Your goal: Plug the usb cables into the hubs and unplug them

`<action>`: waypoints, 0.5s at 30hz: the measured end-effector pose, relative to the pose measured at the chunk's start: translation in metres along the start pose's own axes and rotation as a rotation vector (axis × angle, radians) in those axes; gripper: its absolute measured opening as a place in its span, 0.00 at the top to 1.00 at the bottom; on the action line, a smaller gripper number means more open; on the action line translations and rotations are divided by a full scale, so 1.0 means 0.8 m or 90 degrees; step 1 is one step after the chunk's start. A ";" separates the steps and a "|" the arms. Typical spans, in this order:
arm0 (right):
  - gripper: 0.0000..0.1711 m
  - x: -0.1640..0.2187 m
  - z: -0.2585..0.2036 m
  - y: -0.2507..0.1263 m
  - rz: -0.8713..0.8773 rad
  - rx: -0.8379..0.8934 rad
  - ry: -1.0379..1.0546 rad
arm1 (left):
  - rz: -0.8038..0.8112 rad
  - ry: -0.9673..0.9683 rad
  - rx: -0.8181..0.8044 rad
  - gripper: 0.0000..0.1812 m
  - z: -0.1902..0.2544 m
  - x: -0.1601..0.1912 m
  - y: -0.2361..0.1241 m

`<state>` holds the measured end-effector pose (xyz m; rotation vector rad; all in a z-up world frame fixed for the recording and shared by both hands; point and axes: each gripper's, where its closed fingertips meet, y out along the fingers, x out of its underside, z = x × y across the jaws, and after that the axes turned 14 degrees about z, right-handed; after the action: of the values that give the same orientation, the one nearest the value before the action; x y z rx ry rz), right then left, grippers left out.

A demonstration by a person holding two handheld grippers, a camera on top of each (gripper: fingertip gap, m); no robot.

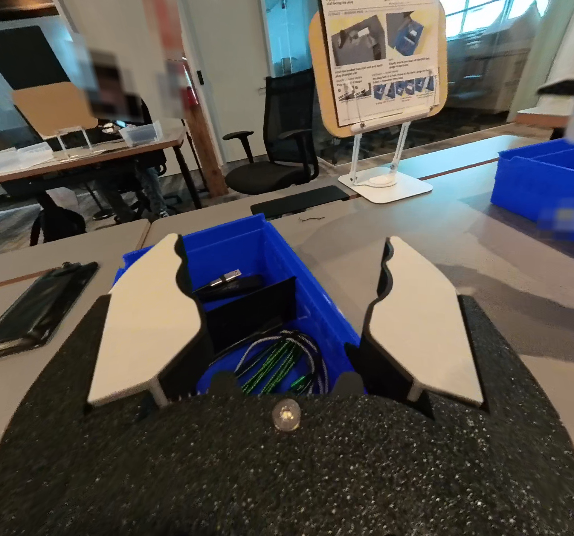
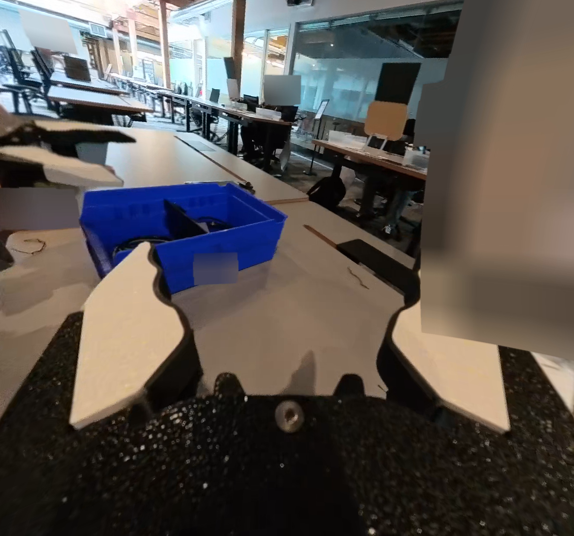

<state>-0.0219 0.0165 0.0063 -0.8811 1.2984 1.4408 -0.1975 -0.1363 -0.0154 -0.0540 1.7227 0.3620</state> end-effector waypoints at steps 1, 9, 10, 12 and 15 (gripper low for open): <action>0.15 0.011 -0.012 0.007 0.004 -0.013 -0.004 | 0.005 -0.003 0.007 0.35 0.004 -0.001 0.001; 0.17 0.049 -0.059 0.016 0.124 -0.056 0.079 | 0.022 0.015 0.063 0.32 0.041 -0.002 0.013; 0.19 0.047 -0.057 0.014 0.141 -0.049 0.076 | 0.021 0.023 0.068 0.35 0.046 -0.001 0.014; 0.22 0.042 -0.052 0.011 0.164 -0.029 0.050 | 0.035 0.037 0.076 0.41 0.054 -0.002 0.016; 0.27 0.033 -0.048 0.006 0.184 -0.016 -0.013 | 0.042 0.030 0.100 0.46 0.070 0.000 0.019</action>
<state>-0.0367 -0.0161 -0.0240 -0.7140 1.4390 1.6879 -0.1479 -0.1072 -0.0198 0.1091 1.7978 0.2742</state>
